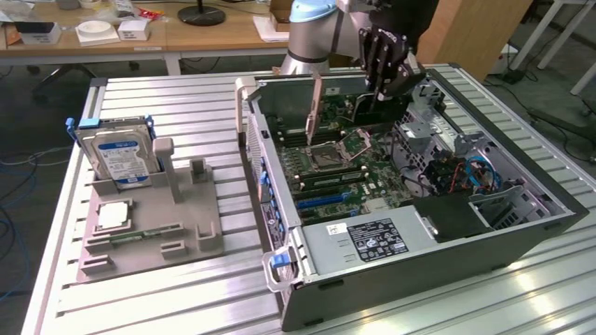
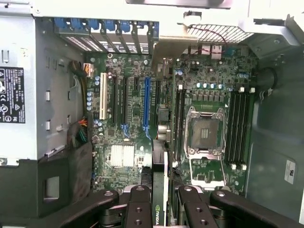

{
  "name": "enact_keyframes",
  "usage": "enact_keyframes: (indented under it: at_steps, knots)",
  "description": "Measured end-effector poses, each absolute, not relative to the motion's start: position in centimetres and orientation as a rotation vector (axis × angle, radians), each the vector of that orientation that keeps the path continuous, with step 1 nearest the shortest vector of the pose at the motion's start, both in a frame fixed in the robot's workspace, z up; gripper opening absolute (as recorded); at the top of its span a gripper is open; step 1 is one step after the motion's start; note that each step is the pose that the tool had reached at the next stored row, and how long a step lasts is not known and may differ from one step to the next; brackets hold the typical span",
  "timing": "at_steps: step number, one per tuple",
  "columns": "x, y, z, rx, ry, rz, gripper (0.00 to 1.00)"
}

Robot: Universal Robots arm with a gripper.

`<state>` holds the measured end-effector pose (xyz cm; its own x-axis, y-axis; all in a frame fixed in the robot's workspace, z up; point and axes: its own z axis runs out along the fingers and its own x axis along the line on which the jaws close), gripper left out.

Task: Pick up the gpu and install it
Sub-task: 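Insert the gpu into the slot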

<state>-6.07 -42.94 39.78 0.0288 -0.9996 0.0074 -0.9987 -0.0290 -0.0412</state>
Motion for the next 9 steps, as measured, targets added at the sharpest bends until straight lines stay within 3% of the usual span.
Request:
enact_keyframes:
  at_steps: [9]
  knots:
    - [-6.06, -42.94, 38.83, -2.203, 2.206, -0.053, 0.26]
